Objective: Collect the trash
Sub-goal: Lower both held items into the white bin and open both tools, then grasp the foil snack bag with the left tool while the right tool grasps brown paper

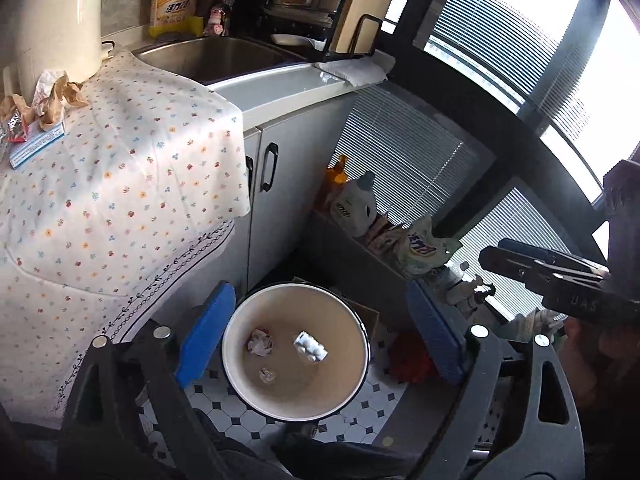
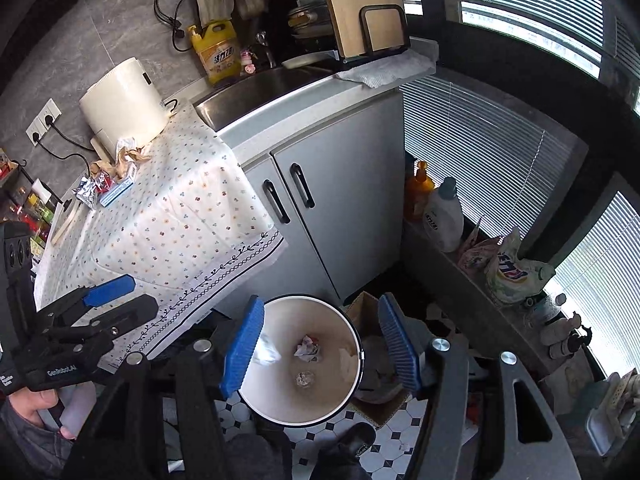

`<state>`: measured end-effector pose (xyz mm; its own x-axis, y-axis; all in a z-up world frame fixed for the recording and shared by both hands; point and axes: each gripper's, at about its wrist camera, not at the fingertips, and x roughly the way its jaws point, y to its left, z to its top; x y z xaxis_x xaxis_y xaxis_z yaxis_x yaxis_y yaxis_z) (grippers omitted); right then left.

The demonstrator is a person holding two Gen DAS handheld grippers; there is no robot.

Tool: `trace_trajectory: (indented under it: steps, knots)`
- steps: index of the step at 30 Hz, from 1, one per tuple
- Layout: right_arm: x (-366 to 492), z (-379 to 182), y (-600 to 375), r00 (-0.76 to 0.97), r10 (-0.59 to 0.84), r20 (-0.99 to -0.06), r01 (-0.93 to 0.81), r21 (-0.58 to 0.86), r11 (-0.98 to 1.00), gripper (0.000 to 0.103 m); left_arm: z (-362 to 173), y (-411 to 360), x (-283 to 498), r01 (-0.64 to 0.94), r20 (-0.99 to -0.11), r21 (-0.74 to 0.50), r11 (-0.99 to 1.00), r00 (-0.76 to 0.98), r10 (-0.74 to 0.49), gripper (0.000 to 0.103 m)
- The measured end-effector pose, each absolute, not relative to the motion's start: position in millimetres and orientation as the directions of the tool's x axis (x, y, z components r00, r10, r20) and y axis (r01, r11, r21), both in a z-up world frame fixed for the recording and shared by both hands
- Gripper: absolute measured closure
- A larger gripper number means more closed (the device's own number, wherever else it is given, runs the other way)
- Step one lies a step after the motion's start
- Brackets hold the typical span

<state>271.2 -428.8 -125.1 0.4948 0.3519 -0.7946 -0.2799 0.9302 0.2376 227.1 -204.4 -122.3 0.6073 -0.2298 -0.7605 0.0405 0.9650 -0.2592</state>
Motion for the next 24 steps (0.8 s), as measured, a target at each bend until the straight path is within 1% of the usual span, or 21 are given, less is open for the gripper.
trace_trajectory:
  steps: [2,3,5,7,9,13,17,22,24]
  knots:
    - [273.3,-127.5,-421.3,0.492,0.36,-0.793,-0.294,0.237,0.926,0.034,-113.5,-195.3,223.9,0.007,-0.76,-0.229,0.974,0.623,-0.183,0.008]
    - [274.6,-128.1,-416.7,0.493,0.363,-0.79,-0.301,0.237,0.924,0.031,-108.6,-189.5,220.8,-0.011,-0.759,-0.214,0.977,0.631,-0.159,0.008]
    - [276.9,-128.1,-406.2,0.502,0.367,-0.783,-0.31,0.234,0.922,0.021,-99.6,-175.7,213.3,-0.044,-0.751,-0.185,0.982,0.651,-0.112,0.007]
    - [279.7,-126.9,-394.3,0.508,0.368,-0.779,-0.316,0.229,0.921,0.017,-92.5,-162.0,206.6,-0.07,-0.741,-0.161,0.985,0.668,-0.074,0.007]
    - [281.9,-124.4,-381.6,0.51,0.38,-0.772,-0.329,0.234,0.915,0.015,-87.0,-146.0,200.8,-0.101,-0.729,-0.149,0.984,0.684,-0.041,0.007]
    - [282.4,-113.9,-354.4,0.526,0.409,-0.745,-0.367,0.235,0.9,0.008,-81.3,-109.7,195.4,-0.164,-0.71,-0.166,0.972,0.704,-0.002,0.007]
    - [287.8,-104.2,-324.6,0.551,0.42,-0.721,-0.385,0.227,0.894,0.008,-75.9,-78.4,194.8,-0.188,-0.692,-0.166,0.968,0.721,0.022,0.007]
    - [298.2,-93.0,-287.5,0.555,0.426,-0.715,-0.379,0.239,0.894,0.008,-71.4,-38.4,197.8,-0.208,-0.674,-0.185,0.96,0.738,0.03,0.007]
    - [301.6,-88.0,-271.6,0.564,0.419,-0.712,-0.387,0.22,0.895,0.008,-69.6,-21.3,201.8,-0.214,-0.668,-0.195,0.957,0.743,0.03,0.007]
